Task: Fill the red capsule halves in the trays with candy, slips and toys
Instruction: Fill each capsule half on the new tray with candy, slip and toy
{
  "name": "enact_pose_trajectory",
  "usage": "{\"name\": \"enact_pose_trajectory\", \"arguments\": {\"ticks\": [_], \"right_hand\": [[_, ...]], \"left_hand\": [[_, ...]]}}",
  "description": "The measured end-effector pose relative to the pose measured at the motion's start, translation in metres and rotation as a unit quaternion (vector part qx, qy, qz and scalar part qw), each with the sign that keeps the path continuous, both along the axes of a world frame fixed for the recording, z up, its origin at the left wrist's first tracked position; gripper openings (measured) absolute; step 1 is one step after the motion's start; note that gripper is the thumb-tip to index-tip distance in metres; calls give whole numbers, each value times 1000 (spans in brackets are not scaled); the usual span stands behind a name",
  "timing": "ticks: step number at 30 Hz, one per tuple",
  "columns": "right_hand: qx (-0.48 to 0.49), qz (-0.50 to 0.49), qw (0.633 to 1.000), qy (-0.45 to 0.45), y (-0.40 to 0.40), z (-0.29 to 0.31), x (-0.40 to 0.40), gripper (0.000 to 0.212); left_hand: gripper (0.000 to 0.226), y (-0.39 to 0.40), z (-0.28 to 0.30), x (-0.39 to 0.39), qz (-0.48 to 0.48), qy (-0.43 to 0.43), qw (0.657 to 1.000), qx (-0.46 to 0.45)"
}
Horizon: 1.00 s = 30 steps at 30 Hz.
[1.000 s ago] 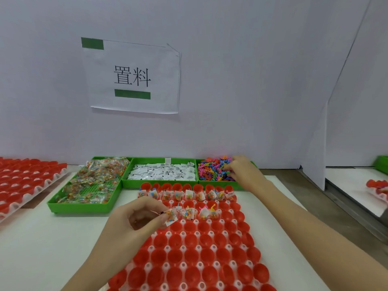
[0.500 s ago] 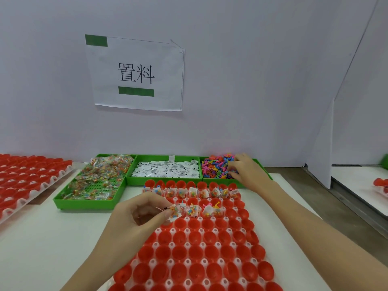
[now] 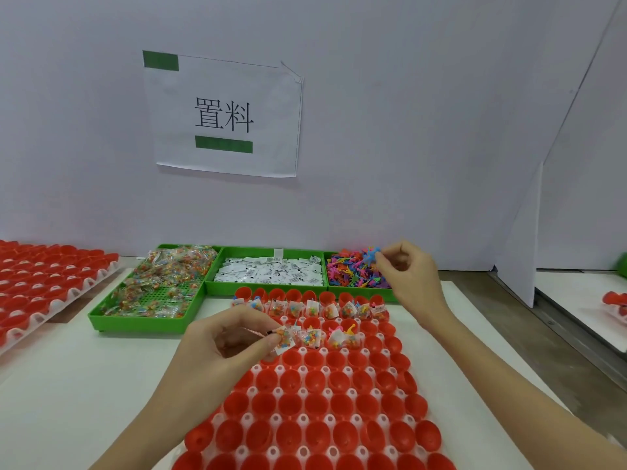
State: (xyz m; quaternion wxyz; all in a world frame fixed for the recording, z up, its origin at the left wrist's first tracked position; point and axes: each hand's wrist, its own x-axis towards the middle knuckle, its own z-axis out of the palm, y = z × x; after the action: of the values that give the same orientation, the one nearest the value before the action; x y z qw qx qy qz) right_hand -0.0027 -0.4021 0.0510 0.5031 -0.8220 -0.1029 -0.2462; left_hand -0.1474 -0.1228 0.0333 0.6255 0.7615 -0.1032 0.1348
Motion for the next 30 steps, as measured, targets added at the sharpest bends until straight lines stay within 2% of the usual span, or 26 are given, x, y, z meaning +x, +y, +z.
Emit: {"name": "enact_pose_trajectory", "arguments": {"ticks": [4, 8, 11, 14, 19, 24, 30], "right_hand": [[77, 116, 988, 65, 13, 1, -71, 5], [40, 176, 980, 87, 31, -16, -126, 14], [-19, 176, 982, 60, 44, -24, -140, 18], [-35, 191, 980, 41, 49, -26, -142, 13], [-32, 200, 979, 31, 38, -26, -136, 11], [-20, 182, 982, 37, 14, -20, -121, 9], [25, 102, 992, 69, -18, -24, -93, 15]], "left_hand": [[9, -7, 3, -7, -21, 12, 1000, -17], [16, -18, 2, -13, -49, 17, 998, -17], [16, -23, -1, -14, -56, 8, 998, 5], [16, -27, -4, -14, -41, -4, 999, -1], [15, -39, -5, -9, 1, -31, 999, 32], [16, -62, 8, 16, -5, -70, 990, 120], [12, -101, 17, 62, -32, -82, 975, 205]]}}
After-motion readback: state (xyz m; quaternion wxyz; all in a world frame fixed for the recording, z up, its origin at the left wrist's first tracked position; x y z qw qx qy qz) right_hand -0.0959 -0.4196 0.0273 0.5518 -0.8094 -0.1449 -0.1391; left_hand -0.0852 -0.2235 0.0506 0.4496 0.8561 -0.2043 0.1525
